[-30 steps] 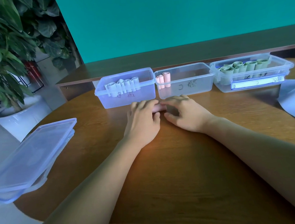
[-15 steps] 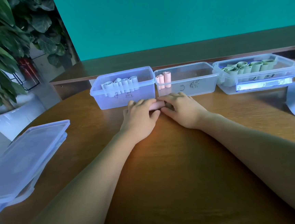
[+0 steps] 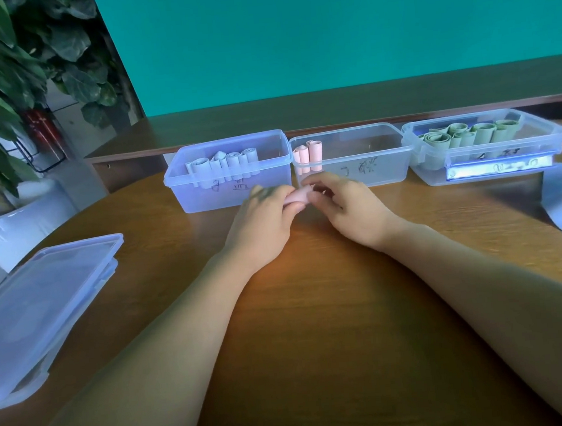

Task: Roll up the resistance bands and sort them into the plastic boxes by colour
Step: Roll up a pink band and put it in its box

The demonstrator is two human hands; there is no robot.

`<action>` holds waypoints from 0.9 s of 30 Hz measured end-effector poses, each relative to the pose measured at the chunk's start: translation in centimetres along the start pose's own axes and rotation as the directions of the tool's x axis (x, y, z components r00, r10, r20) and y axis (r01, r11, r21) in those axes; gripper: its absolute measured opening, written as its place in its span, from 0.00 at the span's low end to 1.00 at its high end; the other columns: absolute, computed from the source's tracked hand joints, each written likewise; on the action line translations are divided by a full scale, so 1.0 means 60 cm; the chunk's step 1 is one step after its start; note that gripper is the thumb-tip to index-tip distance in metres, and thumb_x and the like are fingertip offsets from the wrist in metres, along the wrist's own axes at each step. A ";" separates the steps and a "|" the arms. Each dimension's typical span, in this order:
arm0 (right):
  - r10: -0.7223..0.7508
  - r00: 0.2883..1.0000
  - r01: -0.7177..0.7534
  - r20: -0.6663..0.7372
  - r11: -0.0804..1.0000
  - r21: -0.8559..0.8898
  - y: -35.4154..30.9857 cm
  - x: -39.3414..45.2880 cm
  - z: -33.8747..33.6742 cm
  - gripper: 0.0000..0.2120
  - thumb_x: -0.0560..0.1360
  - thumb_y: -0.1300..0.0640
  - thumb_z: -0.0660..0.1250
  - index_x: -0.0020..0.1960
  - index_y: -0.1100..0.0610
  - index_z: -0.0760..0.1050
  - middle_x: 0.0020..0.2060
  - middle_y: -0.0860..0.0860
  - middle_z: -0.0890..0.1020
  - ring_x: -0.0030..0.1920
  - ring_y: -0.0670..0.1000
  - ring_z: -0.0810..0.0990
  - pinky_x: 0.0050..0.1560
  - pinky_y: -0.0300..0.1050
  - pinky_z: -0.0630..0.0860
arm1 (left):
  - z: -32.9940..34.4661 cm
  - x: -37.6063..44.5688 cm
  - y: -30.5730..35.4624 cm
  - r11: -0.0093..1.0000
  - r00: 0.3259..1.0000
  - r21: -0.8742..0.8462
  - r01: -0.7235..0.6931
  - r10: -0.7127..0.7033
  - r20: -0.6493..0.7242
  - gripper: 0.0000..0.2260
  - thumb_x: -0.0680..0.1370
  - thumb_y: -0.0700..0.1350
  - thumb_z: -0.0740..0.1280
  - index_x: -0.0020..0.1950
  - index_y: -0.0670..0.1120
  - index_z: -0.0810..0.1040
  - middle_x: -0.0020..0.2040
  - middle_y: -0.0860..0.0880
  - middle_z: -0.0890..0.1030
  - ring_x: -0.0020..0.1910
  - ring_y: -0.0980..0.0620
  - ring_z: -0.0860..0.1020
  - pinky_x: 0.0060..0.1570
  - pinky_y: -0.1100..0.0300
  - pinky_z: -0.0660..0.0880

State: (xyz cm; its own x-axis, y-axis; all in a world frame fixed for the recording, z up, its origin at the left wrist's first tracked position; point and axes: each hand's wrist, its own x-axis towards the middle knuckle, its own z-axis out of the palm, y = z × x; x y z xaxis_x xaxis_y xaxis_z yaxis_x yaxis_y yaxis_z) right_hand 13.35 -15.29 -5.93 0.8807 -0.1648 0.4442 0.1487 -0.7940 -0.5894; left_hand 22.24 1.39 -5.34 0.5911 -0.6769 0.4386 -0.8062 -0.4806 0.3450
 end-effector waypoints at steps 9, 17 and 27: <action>0.046 0.993 -0.013 -0.108 0.959 0.282 -0.024 -0.031 -0.047 0.11 0.80 0.54 0.69 0.62 0.52 0.81 0.47 0.46 0.86 0.43 0.43 0.81 0.51 0.41 0.78 | 0.010 -0.006 0.034 0.960 0.997 -0.270 0.069 -0.077 -0.016 0.12 0.85 0.54 0.58 0.64 0.51 0.75 0.51 0.49 0.75 0.45 0.58 0.73 0.40 0.70 0.65; 0.007 0.968 0.023 -0.251 0.993 0.116 -0.021 0.003 -0.135 0.06 0.80 0.55 0.69 0.54 0.52 0.83 0.44 0.41 0.84 0.42 0.39 0.78 0.47 0.36 0.74 | 0.014 0.011 0.051 0.907 0.979 -0.417 0.051 -0.129 -0.161 0.19 0.83 0.57 0.61 0.73 0.57 0.69 0.45 0.58 0.78 0.46 0.59 0.77 0.43 0.71 0.71; 0.143 0.990 -0.131 0.018 0.944 -0.301 0.020 0.136 -0.194 0.15 0.82 0.59 0.63 0.45 0.48 0.86 0.47 0.40 0.86 0.47 0.38 0.80 0.55 0.32 0.74 | 0.040 0.051 0.052 0.960 0.975 -0.274 0.060 -0.115 -0.189 0.23 0.83 0.58 0.60 0.76 0.52 0.66 0.45 0.54 0.75 0.42 0.57 0.75 0.42 0.65 0.70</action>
State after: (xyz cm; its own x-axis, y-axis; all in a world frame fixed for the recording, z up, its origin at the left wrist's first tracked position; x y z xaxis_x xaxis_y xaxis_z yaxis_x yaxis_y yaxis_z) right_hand 15.47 -24.41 4.87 0.9007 -0.2664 0.3430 -0.1108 -0.9046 -0.4117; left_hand 21.44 -3.51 -4.92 0.6732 -0.4998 0.5449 -0.7324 -0.3492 0.5845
